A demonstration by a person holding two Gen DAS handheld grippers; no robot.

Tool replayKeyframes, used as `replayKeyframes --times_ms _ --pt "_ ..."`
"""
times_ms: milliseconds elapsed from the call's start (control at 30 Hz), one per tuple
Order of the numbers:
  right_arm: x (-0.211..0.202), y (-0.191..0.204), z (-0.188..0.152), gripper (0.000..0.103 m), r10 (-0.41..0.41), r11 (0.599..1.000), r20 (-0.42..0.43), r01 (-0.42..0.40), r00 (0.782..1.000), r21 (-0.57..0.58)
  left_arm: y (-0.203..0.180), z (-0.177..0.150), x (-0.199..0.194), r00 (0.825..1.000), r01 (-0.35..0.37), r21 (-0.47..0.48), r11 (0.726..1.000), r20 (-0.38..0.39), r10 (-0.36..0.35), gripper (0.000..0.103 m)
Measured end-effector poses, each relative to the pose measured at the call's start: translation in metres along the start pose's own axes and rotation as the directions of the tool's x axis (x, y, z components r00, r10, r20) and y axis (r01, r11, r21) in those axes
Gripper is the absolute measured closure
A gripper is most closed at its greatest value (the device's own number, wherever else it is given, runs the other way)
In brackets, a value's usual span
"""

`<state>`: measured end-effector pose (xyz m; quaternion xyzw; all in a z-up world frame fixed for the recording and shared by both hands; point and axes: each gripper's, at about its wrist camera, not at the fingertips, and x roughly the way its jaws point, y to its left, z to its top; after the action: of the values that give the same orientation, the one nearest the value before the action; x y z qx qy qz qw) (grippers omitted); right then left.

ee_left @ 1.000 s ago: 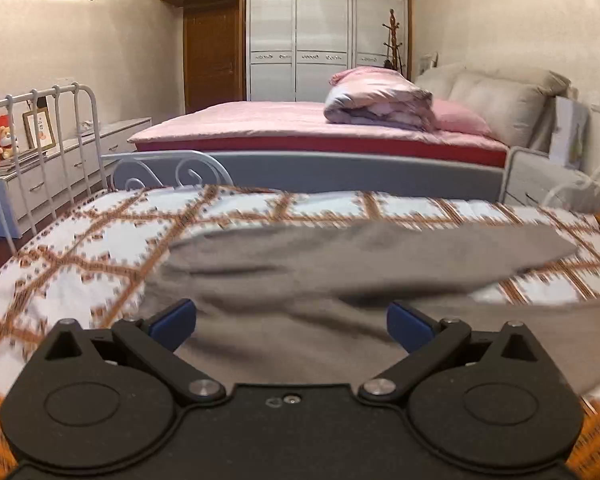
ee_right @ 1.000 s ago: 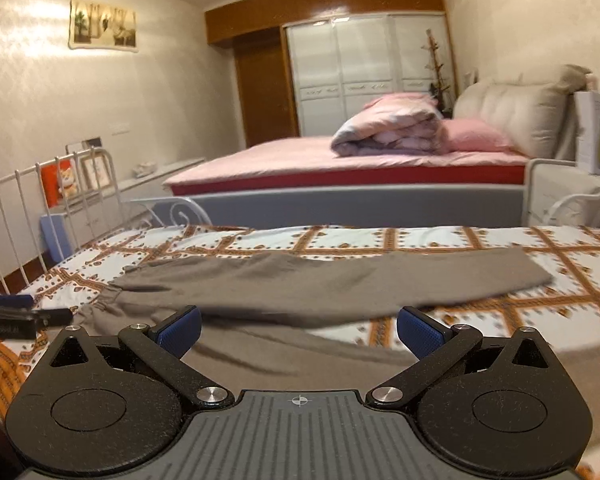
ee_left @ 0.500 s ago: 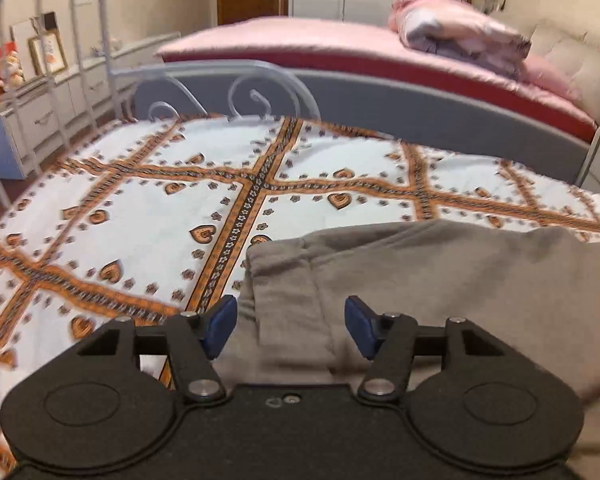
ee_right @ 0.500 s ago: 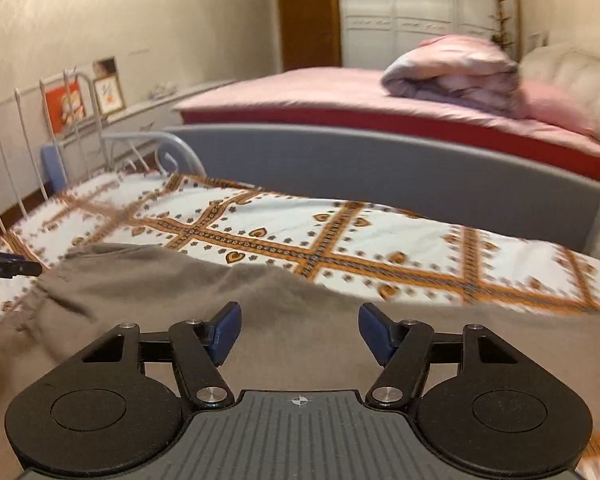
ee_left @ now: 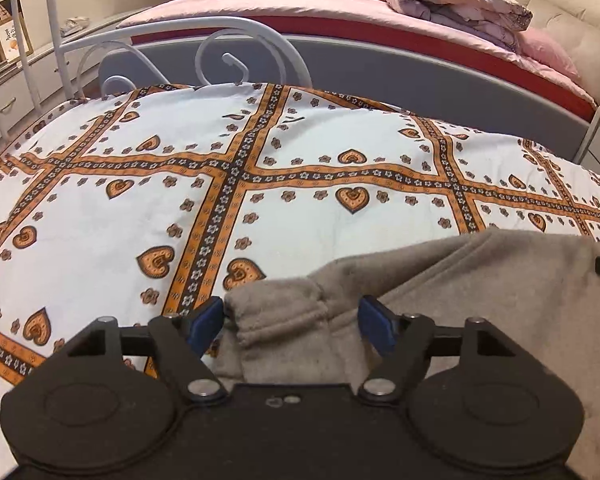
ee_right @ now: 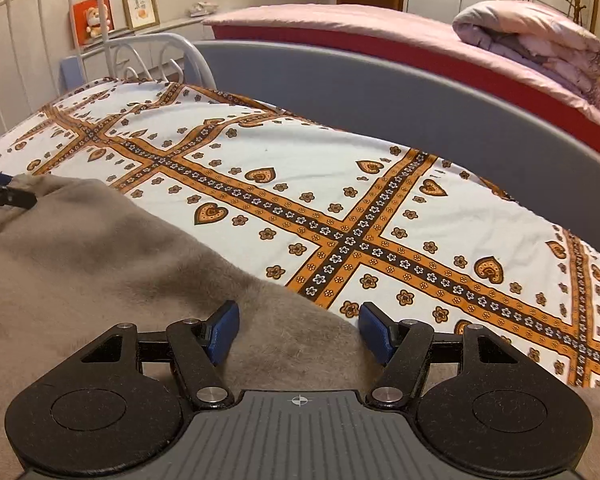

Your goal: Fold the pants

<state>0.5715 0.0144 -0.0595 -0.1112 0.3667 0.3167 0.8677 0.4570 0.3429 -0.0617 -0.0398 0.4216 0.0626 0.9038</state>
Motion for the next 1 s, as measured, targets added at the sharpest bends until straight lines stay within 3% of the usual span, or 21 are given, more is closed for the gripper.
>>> replayKeyframes --times_ms 67,200,300,367,433,467,567,733,833,1000 --pt "0.0 -0.001 0.001 0.039 0.016 1.0 -0.003 -0.017 1.0 -0.012 -0.001 -0.002 0.004 1.0 0.007 0.016 1.0 0.002 -0.007 0.039" --pt "0.0 -0.002 -0.001 0.041 0.037 0.999 -0.004 -0.037 0.999 -0.029 0.011 0.0 0.006 0.999 0.051 -0.047 0.998 0.019 -0.05 0.049" --pt "-0.003 -0.003 0.003 0.054 0.064 0.998 0.001 -0.064 0.998 -0.019 0.009 0.002 0.006 0.999 0.047 -0.022 0.999 0.015 -0.046 0.051" --pt "-0.004 -0.01 0.005 0.054 0.104 0.994 0.002 -0.104 0.995 0.025 0.007 0.002 0.006 0.999 0.041 0.004 0.999 0.012 -0.041 0.051" --pt "-0.002 -0.008 0.003 0.054 0.105 0.994 -0.007 -0.105 0.994 -0.001 0.006 0.003 0.006 0.999 0.038 0.005 0.999 0.009 -0.038 0.053" --pt "-0.002 -0.004 0.002 0.058 0.092 0.995 -0.012 -0.092 0.996 -0.033 0.005 0.003 0.006 0.999 0.039 0.009 0.999 0.012 -0.039 0.057" --pt "-0.003 0.006 0.001 0.086 0.066 0.994 -0.014 -0.067 0.998 -0.086 0.002 0.0 0.005 0.999 0.033 0.027 0.999 0.034 -0.034 0.061" --pt "-0.016 0.013 0.003 0.093 0.038 0.992 -0.003 -0.038 0.999 -0.124 0.004 -0.003 -0.011 0.993 0.039 0.036 0.999 0.112 -0.043 0.07" --pt "-0.04 0.018 0.004 0.095 0.042 0.991 0.037 -0.037 0.998 -0.129 0.004 -0.005 -0.039 0.976 0.071 0.032 0.997 0.202 -0.076 0.07" --pt "-0.108 0.041 -0.01 0.101 0.041 0.979 0.117 -0.016 0.992 -0.205 0.007 -0.023 -0.112 0.917 0.122 0.047 0.991 0.377 -0.131 0.071"
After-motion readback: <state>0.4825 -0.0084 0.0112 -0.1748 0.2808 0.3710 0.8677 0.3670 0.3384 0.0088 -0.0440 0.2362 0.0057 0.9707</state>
